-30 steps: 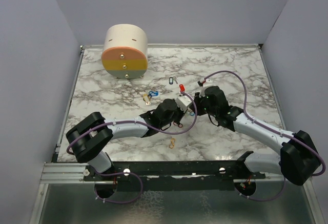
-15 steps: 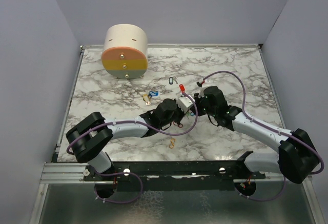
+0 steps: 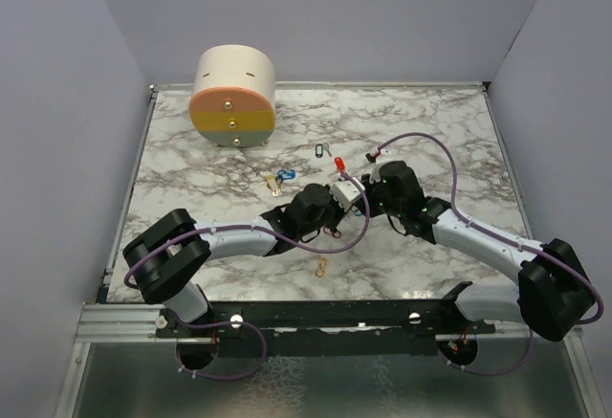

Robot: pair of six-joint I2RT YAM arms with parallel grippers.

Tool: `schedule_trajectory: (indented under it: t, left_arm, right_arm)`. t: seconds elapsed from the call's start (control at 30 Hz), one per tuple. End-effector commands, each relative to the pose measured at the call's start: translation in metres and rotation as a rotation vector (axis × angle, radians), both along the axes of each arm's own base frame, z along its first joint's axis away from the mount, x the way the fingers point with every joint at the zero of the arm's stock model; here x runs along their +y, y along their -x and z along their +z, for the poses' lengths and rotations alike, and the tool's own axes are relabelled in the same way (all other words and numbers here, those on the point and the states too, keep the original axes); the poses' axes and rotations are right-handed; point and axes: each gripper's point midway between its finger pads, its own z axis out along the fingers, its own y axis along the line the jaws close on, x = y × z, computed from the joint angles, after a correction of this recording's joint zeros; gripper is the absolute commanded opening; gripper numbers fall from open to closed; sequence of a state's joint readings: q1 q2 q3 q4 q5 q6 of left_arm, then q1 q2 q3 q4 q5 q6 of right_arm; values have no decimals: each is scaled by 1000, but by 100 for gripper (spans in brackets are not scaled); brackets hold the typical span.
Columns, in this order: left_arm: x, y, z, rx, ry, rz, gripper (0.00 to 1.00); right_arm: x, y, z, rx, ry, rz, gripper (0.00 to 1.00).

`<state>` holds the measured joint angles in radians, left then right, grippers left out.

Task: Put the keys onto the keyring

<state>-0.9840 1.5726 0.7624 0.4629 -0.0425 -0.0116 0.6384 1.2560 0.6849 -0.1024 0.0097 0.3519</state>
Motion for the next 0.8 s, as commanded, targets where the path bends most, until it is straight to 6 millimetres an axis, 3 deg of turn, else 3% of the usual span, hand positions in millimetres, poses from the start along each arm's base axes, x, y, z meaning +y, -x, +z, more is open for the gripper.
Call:
schedule_trajectory:
  t: [0.0,0.77]
  left_arm:
    - [-16,-1,29,-41,73,-39,0]
    - [-17,-4,17,-28,48,-26,0]
  right_arm:
    - [10,-1,8,-31,-27,40,1]
    - [7,1,18,-50,-29,30,1]
